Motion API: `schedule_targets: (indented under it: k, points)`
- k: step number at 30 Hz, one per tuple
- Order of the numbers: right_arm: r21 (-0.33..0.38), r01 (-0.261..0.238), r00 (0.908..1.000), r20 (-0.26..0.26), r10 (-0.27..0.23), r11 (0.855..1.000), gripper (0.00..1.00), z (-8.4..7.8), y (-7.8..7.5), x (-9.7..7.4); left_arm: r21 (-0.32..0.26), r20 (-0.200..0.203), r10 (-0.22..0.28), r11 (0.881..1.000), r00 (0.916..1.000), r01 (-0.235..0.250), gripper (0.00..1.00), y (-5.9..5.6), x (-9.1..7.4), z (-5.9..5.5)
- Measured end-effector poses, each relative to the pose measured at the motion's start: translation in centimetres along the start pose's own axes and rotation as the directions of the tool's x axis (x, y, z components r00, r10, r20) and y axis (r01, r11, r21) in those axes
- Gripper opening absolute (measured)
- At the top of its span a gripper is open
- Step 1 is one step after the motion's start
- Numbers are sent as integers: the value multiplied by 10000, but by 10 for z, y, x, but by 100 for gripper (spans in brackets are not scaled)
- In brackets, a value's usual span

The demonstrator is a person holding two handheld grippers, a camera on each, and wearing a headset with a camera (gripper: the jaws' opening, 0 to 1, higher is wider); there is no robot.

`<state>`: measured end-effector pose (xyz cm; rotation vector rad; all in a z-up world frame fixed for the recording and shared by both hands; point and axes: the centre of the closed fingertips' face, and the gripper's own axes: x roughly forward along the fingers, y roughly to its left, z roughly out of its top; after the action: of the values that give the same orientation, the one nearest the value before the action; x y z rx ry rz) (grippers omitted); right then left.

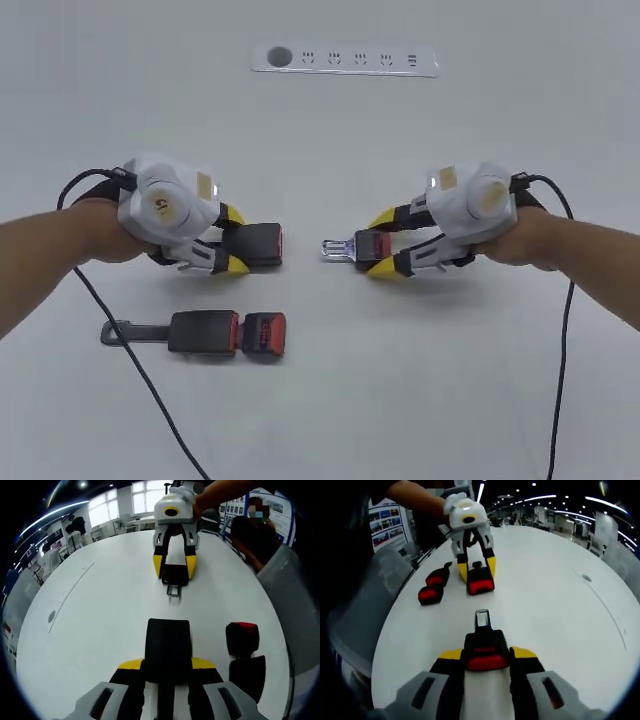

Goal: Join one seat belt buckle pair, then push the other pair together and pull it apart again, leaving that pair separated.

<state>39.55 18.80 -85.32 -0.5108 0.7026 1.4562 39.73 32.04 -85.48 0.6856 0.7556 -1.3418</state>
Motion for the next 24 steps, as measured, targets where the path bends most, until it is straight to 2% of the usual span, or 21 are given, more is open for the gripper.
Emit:
schedule_targets:
  k: [15, 24]
  points:
    - [-73, -122, 9997, 203, 124, 9999, 35, 21, -3, 21, -40, -70, 15, 10000, 10000, -15, 34, 1, 0, 0]
    - [-155, -199, 9996, 203, 202, 9997, 35, 35, 2, 35, 50, -42, -67, 10000, 10000, 68, 34, 1, 0, 1]
